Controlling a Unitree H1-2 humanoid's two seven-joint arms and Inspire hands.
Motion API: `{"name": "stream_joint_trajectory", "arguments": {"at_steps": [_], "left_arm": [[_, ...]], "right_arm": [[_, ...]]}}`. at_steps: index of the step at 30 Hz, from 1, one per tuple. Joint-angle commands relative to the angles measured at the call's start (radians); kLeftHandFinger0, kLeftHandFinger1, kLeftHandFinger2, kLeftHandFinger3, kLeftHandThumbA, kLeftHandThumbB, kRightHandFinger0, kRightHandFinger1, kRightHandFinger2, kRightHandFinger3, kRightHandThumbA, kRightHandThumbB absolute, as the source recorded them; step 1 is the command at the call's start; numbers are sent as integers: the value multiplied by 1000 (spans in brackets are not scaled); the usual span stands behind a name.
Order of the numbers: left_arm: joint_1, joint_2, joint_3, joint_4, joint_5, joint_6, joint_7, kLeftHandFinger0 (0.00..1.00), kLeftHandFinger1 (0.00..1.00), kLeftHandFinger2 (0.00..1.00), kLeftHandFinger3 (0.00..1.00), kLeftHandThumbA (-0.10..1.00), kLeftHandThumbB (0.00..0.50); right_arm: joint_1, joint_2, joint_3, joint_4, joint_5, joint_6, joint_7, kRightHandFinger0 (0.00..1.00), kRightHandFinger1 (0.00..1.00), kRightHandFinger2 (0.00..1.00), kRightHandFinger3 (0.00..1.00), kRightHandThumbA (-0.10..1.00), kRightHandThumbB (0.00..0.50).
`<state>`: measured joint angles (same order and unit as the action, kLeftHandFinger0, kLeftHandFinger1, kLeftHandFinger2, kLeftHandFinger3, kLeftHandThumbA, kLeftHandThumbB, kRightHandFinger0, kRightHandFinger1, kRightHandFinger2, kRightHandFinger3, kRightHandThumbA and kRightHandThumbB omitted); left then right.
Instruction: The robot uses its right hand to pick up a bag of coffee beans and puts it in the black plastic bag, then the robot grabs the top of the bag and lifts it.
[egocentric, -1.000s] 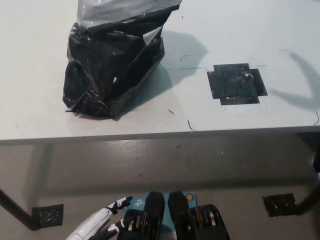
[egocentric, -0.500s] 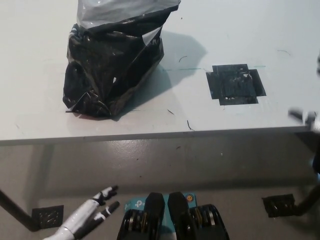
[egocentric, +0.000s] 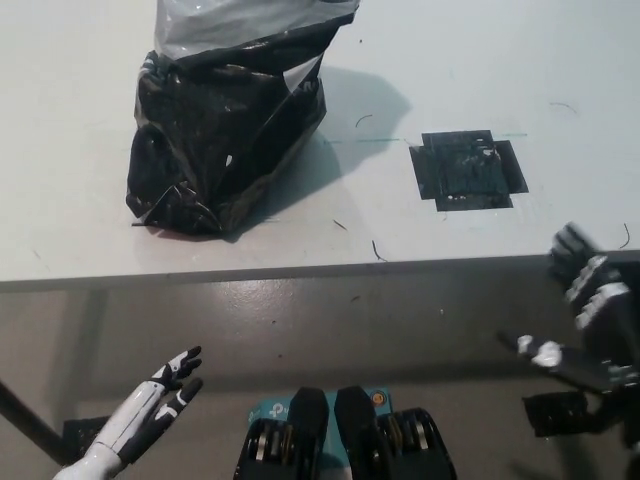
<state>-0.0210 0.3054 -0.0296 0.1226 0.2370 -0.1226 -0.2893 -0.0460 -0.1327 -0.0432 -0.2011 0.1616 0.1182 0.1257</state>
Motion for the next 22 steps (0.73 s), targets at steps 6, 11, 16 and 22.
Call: {"name": "stream_joint_trajectory", "arguments": {"at_steps": [6,11,16,22], "left_arm": [[-37,-43,79,-85,-128,-78,66,1000,1000,1000,1000,1000,245],[-27,-84,121,-26,-135,-114,111,1000,1000,1000,1000,1000,213],[5,-79,167,87,-108,-165,159,1000,1000,1000,1000,1000,171],[-18,-71,170,137,-95,-191,172,1000,1000,1000,1000,1000,177]], "right_arm": [[-36,47,70,239,-171,-310,-53,1000,1000,1000,1000,1000,54],[-24,73,84,287,-168,-309,-55,1000,1000,1000,1000,1000,116],[15,71,94,380,-166,-352,-45,1000,1000,1000,1000,954,112],[-8,67,79,426,-163,-385,-54,1000,1000,1000,1000,958,133]]}}
